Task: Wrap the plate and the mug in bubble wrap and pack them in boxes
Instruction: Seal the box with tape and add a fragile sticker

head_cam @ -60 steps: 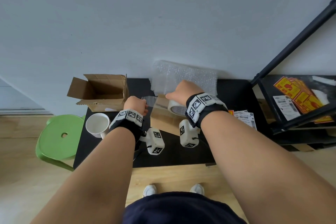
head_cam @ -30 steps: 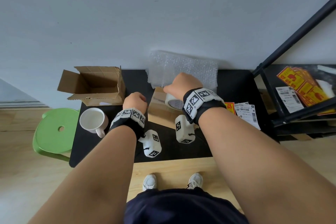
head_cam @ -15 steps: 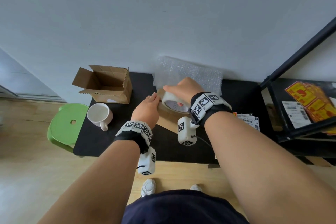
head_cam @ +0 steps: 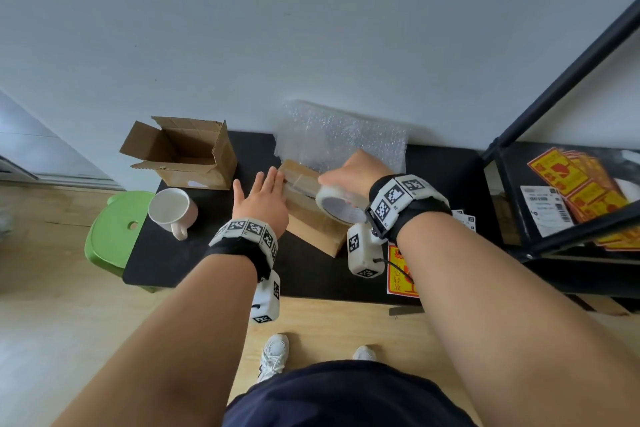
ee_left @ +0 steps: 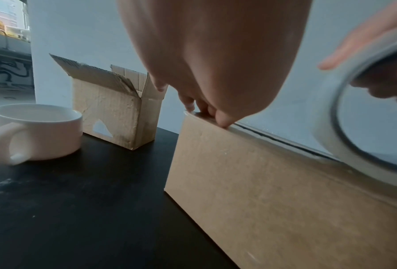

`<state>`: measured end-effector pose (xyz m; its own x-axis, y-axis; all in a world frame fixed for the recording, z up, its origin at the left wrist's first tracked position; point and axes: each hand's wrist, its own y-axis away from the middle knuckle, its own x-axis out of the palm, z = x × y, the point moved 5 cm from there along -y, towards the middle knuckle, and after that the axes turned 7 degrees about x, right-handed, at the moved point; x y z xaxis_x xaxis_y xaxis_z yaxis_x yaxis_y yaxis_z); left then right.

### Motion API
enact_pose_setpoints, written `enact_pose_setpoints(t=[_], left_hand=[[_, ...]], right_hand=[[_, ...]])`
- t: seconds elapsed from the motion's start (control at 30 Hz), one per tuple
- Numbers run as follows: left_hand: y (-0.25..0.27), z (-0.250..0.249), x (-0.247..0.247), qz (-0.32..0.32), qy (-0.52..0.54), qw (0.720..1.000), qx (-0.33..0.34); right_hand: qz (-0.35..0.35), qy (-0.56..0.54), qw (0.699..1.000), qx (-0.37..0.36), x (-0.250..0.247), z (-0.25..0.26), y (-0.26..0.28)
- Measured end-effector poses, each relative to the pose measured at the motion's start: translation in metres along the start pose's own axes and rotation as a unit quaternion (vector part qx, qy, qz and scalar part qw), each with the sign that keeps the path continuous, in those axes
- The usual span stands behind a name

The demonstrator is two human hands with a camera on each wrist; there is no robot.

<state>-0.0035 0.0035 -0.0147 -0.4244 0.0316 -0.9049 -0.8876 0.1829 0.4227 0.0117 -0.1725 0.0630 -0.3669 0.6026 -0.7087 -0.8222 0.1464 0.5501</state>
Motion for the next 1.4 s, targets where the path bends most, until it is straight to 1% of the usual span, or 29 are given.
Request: enact_pose_setpoints(t=[0.1,0.2,0.27,0.3,0.37,0.4,0.43,0.5,0.6,0.7,0.77,0.9,0.97,1.03,1.17,1.4], left_hand=[[-0.001,-0.003,0.000,0.008,0.002,1.000,-0.005],[0.000,-0.007,-0.003,0.004,0.014,1.000,-0.017],[0.001,-0.011,-0.007,-0.015,0.022,0.999,-0.021],[0.002,-0.014,-0.010,-0.035,0.023,0.999,-0.015],[0.003,-0.022,-0.013,-0.081,0.042,0.996,0.018],[0.002,-0.026,-0.013,-0.088,0.063,0.993,0.038],[0.002,-0.029,-0.010,-0.079,0.089,0.991,0.052],[-0.001,-0.031,-0.003,-0.041,0.130,0.989,0.056],[-0.008,-0.027,0.002,-0.008,0.142,0.988,0.054],[-0.009,-0.028,0.002,0.002,0.161,0.986,0.049],[-0.007,-0.031,0.000,-0.006,0.169,0.985,0.046],[-0.002,-0.030,0.000,-0.008,0.170,0.984,0.047],[-0.001,-0.028,0.000,-0.007,0.169,0.985,0.045],[-0.002,-0.029,0.001,-0.008,0.165,0.985,0.045],[-0.002,-0.032,0.004,-0.010,0.149,0.988,0.040],[-0.001,-0.034,0.008,-0.010,0.132,0.990,0.038]], right_hand=[[-0.002,0.093,0.995,0.022,0.000,-0.009,0.002],[-0.023,0.111,0.993,0.030,0.000,-0.011,0.003],[-0.027,0.112,0.993,0.027,0.000,-0.012,0.003],[-0.029,0.112,0.993,0.026,0.000,-0.012,0.003],[-0.035,0.114,0.993,0.025,-0.001,-0.012,0.003],[-0.036,0.114,0.992,0.025,-0.001,-0.013,0.002],[-0.031,0.113,0.993,0.026,-0.002,-0.014,0.002],[-0.007,0.094,0.995,0.028,-0.001,-0.016,0.001],[0.044,0.004,0.998,0.034,-0.001,-0.026,0.001],[0.069,-0.081,0.993,0.051,-0.006,-0.040,0.004],[0.074,-0.104,0.990,0.059,-0.009,-0.045,0.006],[0.058,-0.067,0.995,0.043,-0.012,-0.047,0.006],[0.058,-0.010,0.998,0.035,-0.012,-0.051,0.006],[0.059,0.047,0.996,0.043,-0.008,-0.062,0.006],[0.039,0.071,0.996,0.040,0.007,-0.081,0.001],[0.011,0.098,0.994,0.042,0.026,-0.098,-0.012]])
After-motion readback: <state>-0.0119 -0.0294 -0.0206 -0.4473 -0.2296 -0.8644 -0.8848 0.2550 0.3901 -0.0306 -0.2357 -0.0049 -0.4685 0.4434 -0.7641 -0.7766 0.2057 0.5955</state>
